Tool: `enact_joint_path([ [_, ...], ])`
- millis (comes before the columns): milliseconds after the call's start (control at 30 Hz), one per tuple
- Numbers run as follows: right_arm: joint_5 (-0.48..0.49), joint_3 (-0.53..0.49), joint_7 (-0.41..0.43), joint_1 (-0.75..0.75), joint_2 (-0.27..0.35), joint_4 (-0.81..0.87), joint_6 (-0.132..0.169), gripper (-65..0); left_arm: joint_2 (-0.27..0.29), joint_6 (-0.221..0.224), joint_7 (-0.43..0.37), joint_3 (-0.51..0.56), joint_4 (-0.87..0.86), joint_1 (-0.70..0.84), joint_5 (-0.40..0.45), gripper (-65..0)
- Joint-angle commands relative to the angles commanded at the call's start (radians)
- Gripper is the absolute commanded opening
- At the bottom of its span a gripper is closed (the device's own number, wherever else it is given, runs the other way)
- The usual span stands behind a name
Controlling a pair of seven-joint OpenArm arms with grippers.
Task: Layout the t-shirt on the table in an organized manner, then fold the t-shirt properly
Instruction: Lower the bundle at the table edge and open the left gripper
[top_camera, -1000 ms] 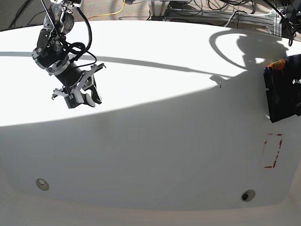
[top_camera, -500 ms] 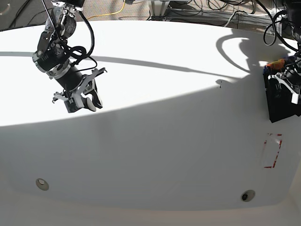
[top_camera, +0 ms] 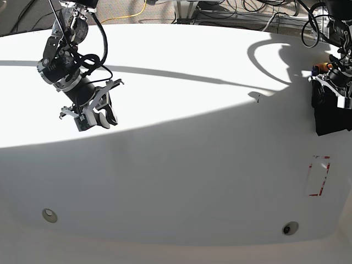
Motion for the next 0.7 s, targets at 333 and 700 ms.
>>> enact_joint_path([
  [333, 0.000, -0.002, 0.000, -0.002, -0.003, 0.000, 0.000, -53.4, -0.054, -0.098, 0.000, -0.080, 0.000, 0.034, 0.000, -56.8],
  [700, -0.008, -0.005, 0.003, 0.006, -0.002, 0.000, 0.000, -53.4, -0.069, -0.104, 0.012, -0.101, 0.110, -0.006, -0.002, -56.8],
])
